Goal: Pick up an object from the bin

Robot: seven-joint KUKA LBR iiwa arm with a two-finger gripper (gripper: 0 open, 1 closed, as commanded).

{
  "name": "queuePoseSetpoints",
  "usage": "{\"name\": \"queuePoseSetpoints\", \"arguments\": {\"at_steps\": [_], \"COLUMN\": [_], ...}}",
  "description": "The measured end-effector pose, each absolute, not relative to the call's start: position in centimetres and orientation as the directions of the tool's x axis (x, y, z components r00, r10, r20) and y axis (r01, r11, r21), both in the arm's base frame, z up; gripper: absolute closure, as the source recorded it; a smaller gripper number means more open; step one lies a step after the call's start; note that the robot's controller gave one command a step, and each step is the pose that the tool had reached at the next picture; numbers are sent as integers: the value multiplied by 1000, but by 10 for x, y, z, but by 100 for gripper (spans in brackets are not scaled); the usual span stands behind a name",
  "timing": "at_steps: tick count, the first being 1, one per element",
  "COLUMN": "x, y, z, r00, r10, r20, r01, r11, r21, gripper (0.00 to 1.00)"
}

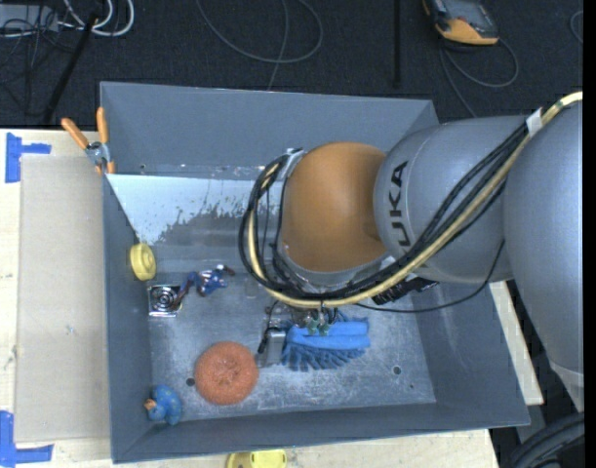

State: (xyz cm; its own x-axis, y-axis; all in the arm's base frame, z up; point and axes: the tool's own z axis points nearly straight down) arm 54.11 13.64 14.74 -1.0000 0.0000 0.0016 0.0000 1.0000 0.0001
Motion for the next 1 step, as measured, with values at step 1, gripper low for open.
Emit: {"name": "queuePoseSetpoints", "arguments": {"at_steps": [1], "x": [518], "y": [145], "z": [106], "r00": [-998], "r10": [-59], "r20": [-5], "r01": [-59], "r11": [998], "r21": [0], "gripper": [0]}}
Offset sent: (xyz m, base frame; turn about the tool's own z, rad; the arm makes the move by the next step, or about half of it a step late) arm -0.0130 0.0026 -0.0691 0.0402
